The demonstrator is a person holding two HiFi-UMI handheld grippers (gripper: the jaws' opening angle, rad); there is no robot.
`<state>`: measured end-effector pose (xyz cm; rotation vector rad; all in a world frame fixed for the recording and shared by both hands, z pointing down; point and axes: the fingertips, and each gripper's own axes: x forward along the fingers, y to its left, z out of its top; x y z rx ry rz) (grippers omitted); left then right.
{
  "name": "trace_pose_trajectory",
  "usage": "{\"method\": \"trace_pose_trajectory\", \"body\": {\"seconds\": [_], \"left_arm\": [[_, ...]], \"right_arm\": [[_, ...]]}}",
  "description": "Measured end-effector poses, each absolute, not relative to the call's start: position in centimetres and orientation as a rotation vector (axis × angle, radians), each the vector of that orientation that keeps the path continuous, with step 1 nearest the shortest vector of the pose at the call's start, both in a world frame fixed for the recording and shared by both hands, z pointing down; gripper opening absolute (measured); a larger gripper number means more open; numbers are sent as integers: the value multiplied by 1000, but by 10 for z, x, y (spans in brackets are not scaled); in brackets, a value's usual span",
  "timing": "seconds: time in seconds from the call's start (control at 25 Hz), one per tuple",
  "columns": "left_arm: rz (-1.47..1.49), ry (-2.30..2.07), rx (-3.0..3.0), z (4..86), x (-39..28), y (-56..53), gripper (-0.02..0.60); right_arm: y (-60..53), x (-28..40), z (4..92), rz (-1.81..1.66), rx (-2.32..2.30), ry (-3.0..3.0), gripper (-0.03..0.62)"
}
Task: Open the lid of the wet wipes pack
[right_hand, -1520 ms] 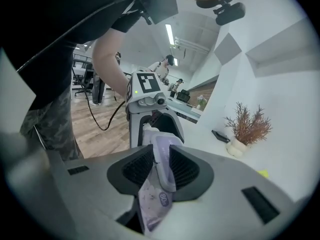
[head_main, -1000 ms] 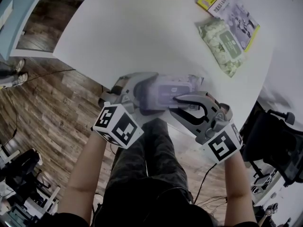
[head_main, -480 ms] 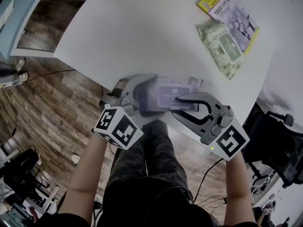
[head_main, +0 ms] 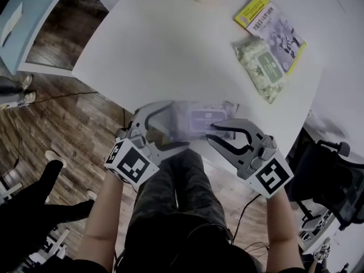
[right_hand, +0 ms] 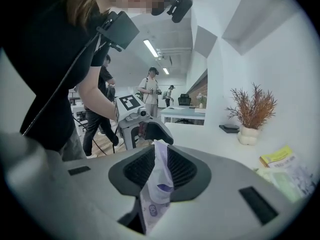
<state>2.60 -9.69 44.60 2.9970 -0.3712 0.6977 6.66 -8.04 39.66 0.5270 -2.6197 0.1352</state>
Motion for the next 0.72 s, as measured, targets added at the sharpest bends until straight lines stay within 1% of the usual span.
{"method": "trace_pose_trajectory", "body": {"seconds": [0.04, 0.08, 0.2, 0.24, 0.32, 0.4, 0.44, 0.48, 0.72], "left_arm": [[662, -378, 2983, 443, 25, -97, 460], [624, -383, 2972, 440, 23, -96, 436], [529, -393, 2947, 429, 20, -96, 285], [512, -402, 2944, 426, 18, -97, 248], [481, -433, 2938, 419, 17, -100, 156], [452, -469, 2930, 415, 17, -104, 52], [442, -480, 2924, 413, 18, -105, 23], [434, -483, 2917, 412, 19, -106, 12], [412, -435, 2915, 406, 33, -109, 12]], "right_arm": [[-82, 67, 395, 124, 531, -2617, 89], [-83, 67, 393, 118, 541, -2619, 84], [-92, 67, 383, 136, 609, -2652, 71], [-96, 66, 380, 150, 637, -2668, 69], [-102, 66, 374, 161, 673, -2694, 66], [-105, 66, 370, 158, 690, -2709, 64], [-106, 66, 368, 157, 695, -2714, 63], [-108, 66, 367, 157, 699, -2719, 63], [-116, 66, 362, 162, 706, -2734, 60]]}}
